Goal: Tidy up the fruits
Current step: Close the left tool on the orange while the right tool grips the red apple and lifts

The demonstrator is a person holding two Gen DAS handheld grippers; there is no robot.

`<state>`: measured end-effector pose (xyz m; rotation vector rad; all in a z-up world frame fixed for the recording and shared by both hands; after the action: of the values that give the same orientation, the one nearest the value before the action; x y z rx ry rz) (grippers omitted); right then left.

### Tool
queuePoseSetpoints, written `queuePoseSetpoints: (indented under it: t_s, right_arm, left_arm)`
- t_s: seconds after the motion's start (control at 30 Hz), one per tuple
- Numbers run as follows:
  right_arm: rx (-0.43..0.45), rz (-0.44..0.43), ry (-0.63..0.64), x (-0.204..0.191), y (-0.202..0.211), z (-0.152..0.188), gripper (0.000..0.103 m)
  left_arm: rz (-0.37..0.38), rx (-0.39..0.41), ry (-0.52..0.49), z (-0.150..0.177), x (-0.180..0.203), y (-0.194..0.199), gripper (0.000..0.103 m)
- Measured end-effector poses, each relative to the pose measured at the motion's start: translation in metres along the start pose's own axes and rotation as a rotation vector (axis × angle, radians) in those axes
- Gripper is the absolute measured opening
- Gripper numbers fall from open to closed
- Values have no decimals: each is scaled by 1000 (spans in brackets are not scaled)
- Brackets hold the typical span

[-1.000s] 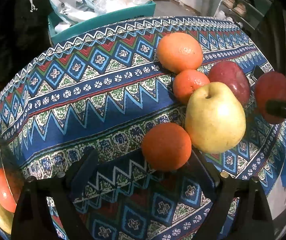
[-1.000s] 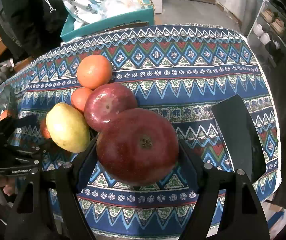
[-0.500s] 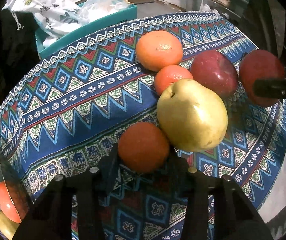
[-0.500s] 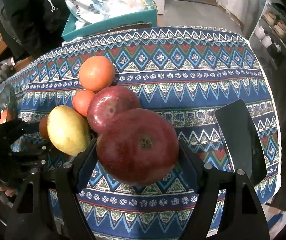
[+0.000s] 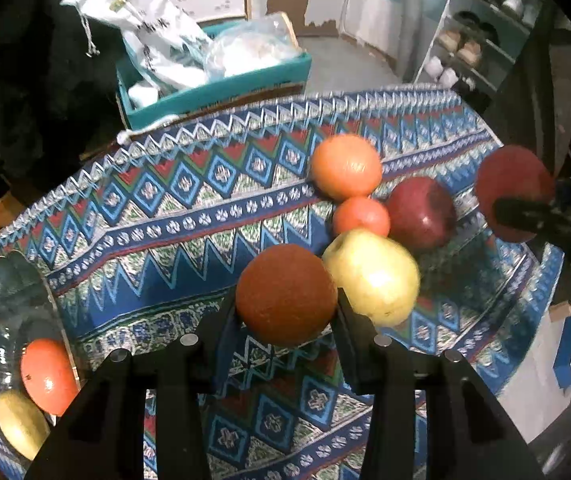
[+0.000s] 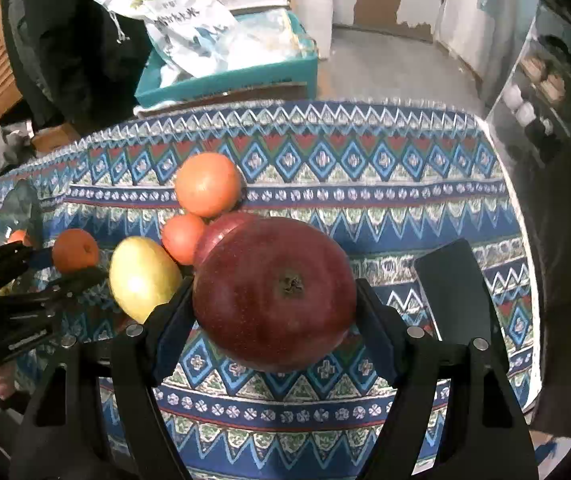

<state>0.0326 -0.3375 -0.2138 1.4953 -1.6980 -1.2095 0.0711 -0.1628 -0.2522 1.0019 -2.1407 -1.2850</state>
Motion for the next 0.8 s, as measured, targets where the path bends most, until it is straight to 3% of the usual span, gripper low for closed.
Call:
queuePoseSetpoints:
  t_s: [0.8]
  right_arm:
    - [226,-72,85,-63,95,-39,76]
  left_arm:
    - [-42,284,54,-37,-10,138,44]
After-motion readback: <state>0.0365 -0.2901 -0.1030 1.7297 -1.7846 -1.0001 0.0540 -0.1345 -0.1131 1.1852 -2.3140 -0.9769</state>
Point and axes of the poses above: each gripper's, at about its wrist camera, not at the fingertips, and y roughly against the way its jaws point, x to its right, z to its underside, the point moved 7 cm from there along -y, roughly the way its jaws point, and after that the axes turned 10 degrees about -y, right-handed, at the moved point
